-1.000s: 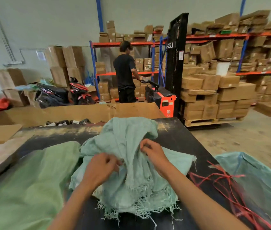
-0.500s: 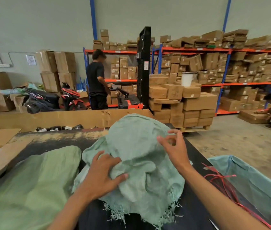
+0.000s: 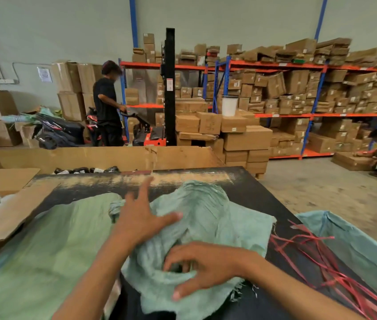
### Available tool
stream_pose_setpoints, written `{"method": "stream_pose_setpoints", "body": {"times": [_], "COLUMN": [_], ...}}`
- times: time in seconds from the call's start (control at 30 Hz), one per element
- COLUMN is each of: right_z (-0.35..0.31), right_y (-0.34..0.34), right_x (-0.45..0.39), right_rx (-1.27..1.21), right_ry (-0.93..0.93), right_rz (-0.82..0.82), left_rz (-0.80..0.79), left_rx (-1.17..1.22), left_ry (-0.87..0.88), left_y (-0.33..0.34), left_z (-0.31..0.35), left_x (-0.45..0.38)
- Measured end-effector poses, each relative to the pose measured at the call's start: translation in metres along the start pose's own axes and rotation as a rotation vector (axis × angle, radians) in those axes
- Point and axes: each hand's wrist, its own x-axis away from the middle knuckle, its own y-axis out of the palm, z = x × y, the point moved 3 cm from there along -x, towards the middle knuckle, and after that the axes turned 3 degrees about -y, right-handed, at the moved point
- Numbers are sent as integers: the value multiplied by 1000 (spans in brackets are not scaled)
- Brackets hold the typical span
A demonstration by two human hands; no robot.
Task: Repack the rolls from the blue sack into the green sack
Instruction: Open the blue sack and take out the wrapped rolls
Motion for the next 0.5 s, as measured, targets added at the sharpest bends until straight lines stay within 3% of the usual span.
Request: {"method": "stream_pose_setpoints", "body": {"times": [0.07, 0.13, 0.2, 0.27, 0.33, 0.43, 0.5], "right_z": [-10, 3, 27, 56, 81, 107, 110], "right_y": [3, -2, -10, -6, -5, -20, -31], "right_x": [0, 8, 21, 29, 33, 43, 54], "right_rx": [-217, -351, -55, 283, 407, 261, -24], "right_ry": [136, 267, 428, 632, 793, 836, 797], "right_rz": [25, 227, 335, 302, 367, 720, 1003], "left_rz": [-77, 63, 161, 8, -233, -433, -329], "left_rx": [-150, -88, -120, -358, -643, -897, -939], "left_ry": [-13, 4, -11, -113, -209, -304, -304], "left_y": [9, 4, -2, -3, -1, -5, -6], "left_z": [-15, -33, -53, -74, -95, -113, -108], "left_x": [1, 15, 30, 44, 55, 71, 72]}}
